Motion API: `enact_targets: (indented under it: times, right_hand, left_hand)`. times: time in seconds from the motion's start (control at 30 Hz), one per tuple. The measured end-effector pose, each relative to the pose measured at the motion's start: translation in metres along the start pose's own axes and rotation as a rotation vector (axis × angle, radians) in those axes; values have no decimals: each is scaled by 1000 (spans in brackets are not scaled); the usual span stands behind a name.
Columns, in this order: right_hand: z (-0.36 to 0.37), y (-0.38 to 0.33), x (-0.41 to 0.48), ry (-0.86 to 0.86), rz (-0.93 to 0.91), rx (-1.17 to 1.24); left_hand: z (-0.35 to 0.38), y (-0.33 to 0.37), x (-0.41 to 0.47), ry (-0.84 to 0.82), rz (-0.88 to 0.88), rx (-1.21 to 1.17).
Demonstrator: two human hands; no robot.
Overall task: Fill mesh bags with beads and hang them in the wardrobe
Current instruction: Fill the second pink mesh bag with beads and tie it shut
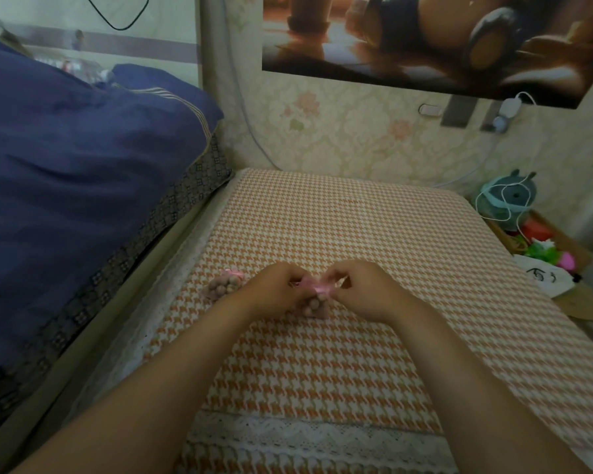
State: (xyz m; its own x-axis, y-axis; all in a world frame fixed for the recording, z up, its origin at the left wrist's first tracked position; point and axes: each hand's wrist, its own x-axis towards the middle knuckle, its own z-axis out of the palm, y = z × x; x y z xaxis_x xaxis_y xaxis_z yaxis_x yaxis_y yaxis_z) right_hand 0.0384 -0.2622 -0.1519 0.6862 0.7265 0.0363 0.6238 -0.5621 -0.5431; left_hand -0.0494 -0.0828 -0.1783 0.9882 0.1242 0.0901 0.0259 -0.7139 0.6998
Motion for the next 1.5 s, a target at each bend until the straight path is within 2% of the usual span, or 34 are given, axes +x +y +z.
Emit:
enact_targets:
  times: [0.1,0.23,0.33,0.57,0.77,0.9,1.07,1.2,1.33,1.5]
  right_hand:
    - [-3,-2,0,4,37,97]
    - [0,1,2,-59,70,-41]
    - [-2,3,4,-7,92,-66]
    - [-11,8,4,27,223,8]
    - [-10,20,0,39,420,352]
    - [-8,26,-4,48,575,532]
    - [-11,25,-1,24,610,719]
    - [-12,30,-4,-36,659,637]
    - [-12,34,-7,-176,712,496]
    - [-25,31,-13,-188,604,378]
  left_hand:
    - [-5,0,-1,-8,-14,7]
    - [-12,-3,-5,-10,-18,88]
    - [-18,-5,-5,8,-108,42]
    - [-29,-3,-8,25,-153,24]
    - [-36,-13,-13,79,-278,-3]
    - [-36,-14,-14,118,-344,-121]
    - [-30,-5,-15,163,-397,-303]
    - [-34,-12,-21,157,-426,-256]
    - [-34,-13,-28,101,-421,-156]
    - [-35,0,-35,28,-355,-336]
